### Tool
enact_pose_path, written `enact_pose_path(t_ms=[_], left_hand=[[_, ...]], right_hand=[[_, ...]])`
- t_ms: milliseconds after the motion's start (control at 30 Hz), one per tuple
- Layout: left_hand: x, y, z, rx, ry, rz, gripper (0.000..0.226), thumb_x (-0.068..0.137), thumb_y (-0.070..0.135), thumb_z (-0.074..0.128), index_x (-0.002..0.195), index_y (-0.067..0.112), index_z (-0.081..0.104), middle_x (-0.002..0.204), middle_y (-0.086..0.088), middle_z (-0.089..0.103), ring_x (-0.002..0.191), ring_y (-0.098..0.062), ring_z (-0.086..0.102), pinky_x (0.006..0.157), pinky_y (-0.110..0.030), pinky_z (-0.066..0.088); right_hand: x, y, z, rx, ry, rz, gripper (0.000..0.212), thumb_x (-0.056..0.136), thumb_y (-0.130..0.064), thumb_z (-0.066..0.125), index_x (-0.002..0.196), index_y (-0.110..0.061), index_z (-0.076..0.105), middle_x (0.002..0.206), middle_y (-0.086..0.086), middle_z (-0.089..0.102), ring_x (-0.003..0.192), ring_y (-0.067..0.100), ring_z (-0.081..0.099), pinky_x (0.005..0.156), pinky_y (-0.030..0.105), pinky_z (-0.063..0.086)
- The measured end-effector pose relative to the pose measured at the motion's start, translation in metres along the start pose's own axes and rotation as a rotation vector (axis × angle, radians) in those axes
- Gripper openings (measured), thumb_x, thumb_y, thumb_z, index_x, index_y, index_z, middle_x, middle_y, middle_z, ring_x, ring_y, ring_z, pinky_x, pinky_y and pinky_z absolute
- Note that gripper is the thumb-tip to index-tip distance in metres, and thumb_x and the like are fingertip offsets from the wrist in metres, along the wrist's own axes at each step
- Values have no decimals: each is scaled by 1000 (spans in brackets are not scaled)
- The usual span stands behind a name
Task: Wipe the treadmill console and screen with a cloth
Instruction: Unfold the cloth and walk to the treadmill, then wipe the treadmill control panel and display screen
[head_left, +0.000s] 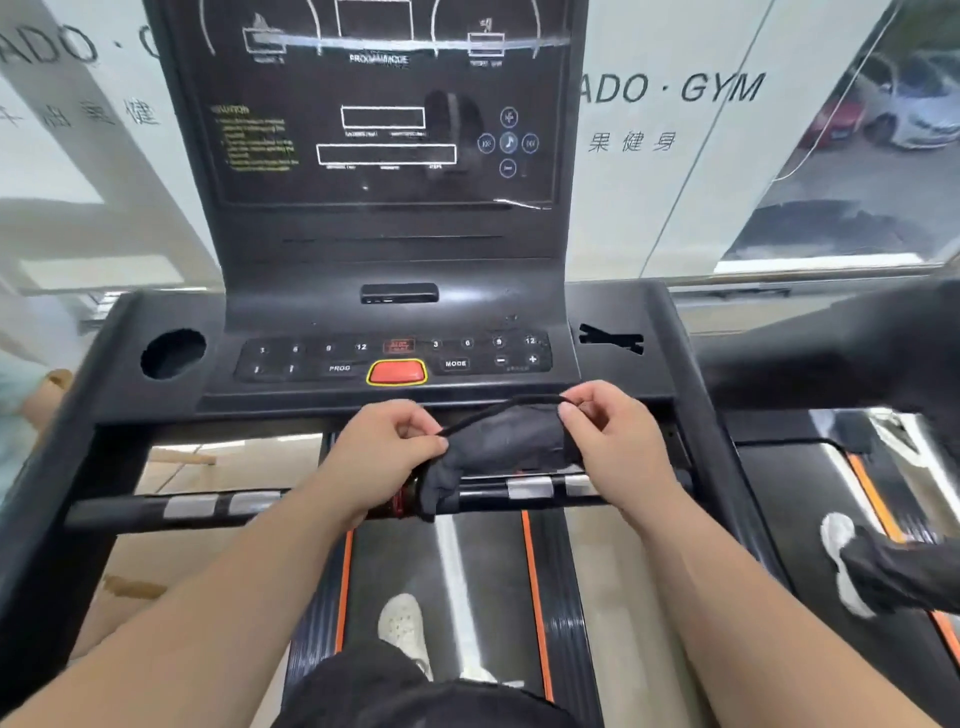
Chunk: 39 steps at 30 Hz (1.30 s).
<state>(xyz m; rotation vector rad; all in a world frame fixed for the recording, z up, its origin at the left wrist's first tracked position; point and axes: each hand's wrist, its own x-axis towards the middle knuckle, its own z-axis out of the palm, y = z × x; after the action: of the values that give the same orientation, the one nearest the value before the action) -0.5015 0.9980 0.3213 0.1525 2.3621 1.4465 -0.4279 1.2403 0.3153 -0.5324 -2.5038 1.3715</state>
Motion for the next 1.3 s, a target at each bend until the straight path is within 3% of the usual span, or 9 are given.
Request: enact_pose_path(t_ms=[233,367,433,567,733,833,933,1133,1300], left_hand=[[81,17,-1,94,-122,73,18,83,13,76,72,23,66,62,11,65,58,-8,55,60,-22,44],[112,37,-16,333,-131,362,15,78,12,77,69,20,67,98,10,70,91,7,57,89,-16,40],[124,49,-25,328,-179,488,13,77,6,75,70,14,67,97,5,70,90,8,57,85,-11,38],[147,72,-37,53,-391,334,21,85,6,65,73,18,54,61,9,48,55,-9,39,56,-24,33],[167,90,-37,-216,-899,128,10,77,27,65,78,25,55,75,-15,36,63,-46,28,61,-49,8],[168,95,-38,-330,-1082,79,8,80,21,67,81,19,59,73,-8,53,62,-29,44,56,-43,18],[174,87,-33,-275,-948,35,8,81,20,69,82,19,61,76,-9,57,67,-24,47,59,-36,30],[188,40,6,490,-95,245,14,86,22,70,76,25,61,76,8,60,82,-22,59,73,-31,42],[184,22,20,690,40,357,8,88,26,65,88,18,66,84,4,49,89,-29,59,73,-35,44]], right_hand=[[72,-15,8,-87,55,51,10,95,-21,66,85,-24,67,80,0,69,82,18,62,77,32,47],[101,-35,4,-253,53,60,21,93,-21,67,77,-33,60,92,-6,59,88,15,57,81,29,40],[109,-46,-3,-251,66,22,23,90,-18,67,74,-33,60,97,-7,58,91,10,57,82,23,40],[104,-67,-16,-28,245,15,15,85,-23,52,74,-14,59,70,-9,59,67,2,49,61,18,36],[99,-89,-41,-70,75,113,14,94,-26,55,80,-25,57,63,-13,52,59,6,43,56,24,34],[99,-100,-54,-125,-112,189,17,96,-25,59,79,-24,60,62,-8,57,58,11,47,58,31,36],[117,-94,-48,-162,-111,218,14,97,-23,59,83,-22,62,66,-3,61,56,12,49,57,29,36],[158,-32,21,-451,149,142,14,98,-26,59,110,-21,66,107,6,58,103,31,56,88,38,44],[105,-10,82,-596,106,21,59,94,-48,56,144,-17,52,135,18,50,119,42,52,100,54,45]])
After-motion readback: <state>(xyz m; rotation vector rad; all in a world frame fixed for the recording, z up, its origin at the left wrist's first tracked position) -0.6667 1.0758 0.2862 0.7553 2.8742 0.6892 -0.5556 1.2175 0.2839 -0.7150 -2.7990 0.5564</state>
